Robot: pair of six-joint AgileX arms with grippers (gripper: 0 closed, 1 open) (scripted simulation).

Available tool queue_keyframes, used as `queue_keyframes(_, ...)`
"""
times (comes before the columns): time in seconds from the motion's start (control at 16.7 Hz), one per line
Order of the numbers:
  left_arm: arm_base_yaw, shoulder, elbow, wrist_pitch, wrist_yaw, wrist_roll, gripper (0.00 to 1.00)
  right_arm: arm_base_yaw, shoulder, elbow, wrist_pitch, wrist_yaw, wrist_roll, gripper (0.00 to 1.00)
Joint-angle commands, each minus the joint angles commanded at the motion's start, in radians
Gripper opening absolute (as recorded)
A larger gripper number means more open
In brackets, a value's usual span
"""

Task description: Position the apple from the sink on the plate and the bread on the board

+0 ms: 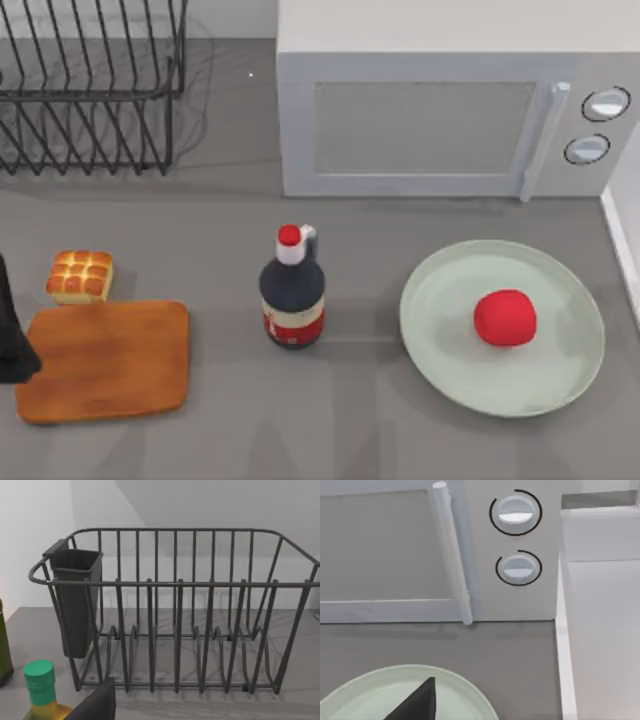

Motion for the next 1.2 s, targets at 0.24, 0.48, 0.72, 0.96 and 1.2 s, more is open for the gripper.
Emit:
queue_keyframes(0.24, 0.000, 0.000, 0.000, 0.000, 0.000, 0.000, 1.00, -0.078, -0.289, -0.253, 0.205, 0.000, -0.081, 1.00)
queue_keyframes(0.48, 0.000, 0.000, 0.000, 0.000, 0.000, 0.000, 1.00, -0.119, -0.422, -0.376, 0.313, 0.000, -0.124, 1.00)
queue_keyframes(0.72, 0.000, 0.000, 0.000, 0.000, 0.000, 0.000, 1.00, -0.122, -0.429, -0.383, 0.319, 0.000, -0.126, 1.00)
queue_keyframes(0.96, -0.005, 0.030, 0.030, -0.016, 0.003, 0.000, 1.00, -0.122, -0.429, -0.383, 0.319, 0.000, -0.126, 1.00)
queue_keyframes(1.2, -0.022, 0.218, 0.193, -0.126, 0.008, -0.001, 1.00, -0.122, -0.429, -0.383, 0.319, 0.000, -0.126, 1.00)
